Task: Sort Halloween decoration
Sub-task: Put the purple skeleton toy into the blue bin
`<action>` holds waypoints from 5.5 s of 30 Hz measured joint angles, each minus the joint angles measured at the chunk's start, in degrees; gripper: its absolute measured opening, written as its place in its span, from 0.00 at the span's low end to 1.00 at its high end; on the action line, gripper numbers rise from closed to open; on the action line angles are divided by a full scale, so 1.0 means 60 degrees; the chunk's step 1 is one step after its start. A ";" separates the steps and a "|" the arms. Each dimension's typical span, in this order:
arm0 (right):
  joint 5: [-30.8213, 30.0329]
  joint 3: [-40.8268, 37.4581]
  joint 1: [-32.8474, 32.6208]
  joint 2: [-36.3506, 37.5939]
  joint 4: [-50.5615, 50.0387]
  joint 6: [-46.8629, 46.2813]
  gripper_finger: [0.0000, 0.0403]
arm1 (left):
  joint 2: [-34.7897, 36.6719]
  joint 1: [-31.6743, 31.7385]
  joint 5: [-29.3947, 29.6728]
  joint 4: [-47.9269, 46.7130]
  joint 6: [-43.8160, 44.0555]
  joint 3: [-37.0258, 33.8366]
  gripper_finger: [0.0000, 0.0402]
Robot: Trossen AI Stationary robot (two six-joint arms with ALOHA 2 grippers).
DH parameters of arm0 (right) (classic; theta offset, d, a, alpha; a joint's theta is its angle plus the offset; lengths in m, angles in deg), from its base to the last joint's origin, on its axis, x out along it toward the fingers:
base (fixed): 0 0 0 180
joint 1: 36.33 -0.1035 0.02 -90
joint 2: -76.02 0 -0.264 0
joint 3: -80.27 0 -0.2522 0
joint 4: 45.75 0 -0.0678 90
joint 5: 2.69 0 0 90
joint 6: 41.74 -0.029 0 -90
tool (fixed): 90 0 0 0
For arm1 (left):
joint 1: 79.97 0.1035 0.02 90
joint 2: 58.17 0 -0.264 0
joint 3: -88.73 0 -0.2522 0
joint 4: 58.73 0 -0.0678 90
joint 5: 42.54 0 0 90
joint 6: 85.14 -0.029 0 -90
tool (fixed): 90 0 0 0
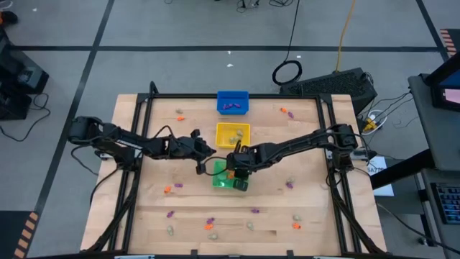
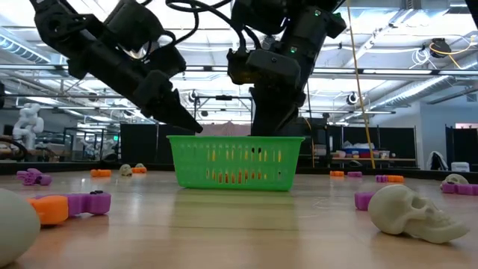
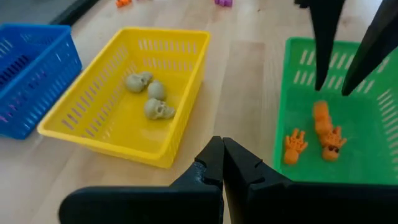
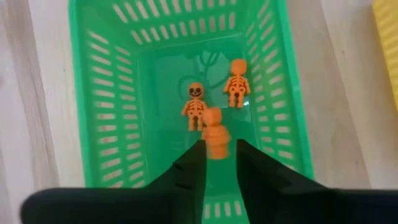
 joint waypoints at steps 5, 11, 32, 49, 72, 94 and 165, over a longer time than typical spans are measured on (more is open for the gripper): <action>0.0021 0.0000 -0.0004 0.0187 -0.0013 0.0606 0.30 | 0.0435 -0.0521 0.0691 -0.0176 0.0125 0.0007 0.00; -0.0877 0.0000 -0.0129 0.0844 -0.0079 0.1444 0.24 | 0.1009 -0.1102 0.0864 -0.0449 0.0293 0.0011 0.00; -0.2211 -0.4806 0.0207 0.3794 0.7039 0.3653 0.00 | 0.1212 -0.3958 0.2134 -0.3655 0.2543 0.1369 0.00; -0.2994 -0.5741 0.0493 0.6069 0.6203 0.3564 0.00 | -0.2125 -0.6301 0.2721 -0.3914 0.4481 0.3839 0.00; -0.3227 -0.5741 -0.0004 0.6065 0.6271 0.3098 0.00 | -0.3687 -0.6702 0.1642 -0.4796 0.6745 0.4721 0.35; -0.3548 -0.5734 -0.0087 0.6062 0.6273 0.3111 0.00 | -0.4760 -0.6409 0.1201 -0.5027 0.6420 0.4750 0.36; -0.3774 -0.5730 0.0820 0.6058 0.6138 0.3872 0.00 | -0.3521 0.5763 -0.2681 -0.7127 -0.1092 0.7489 0.00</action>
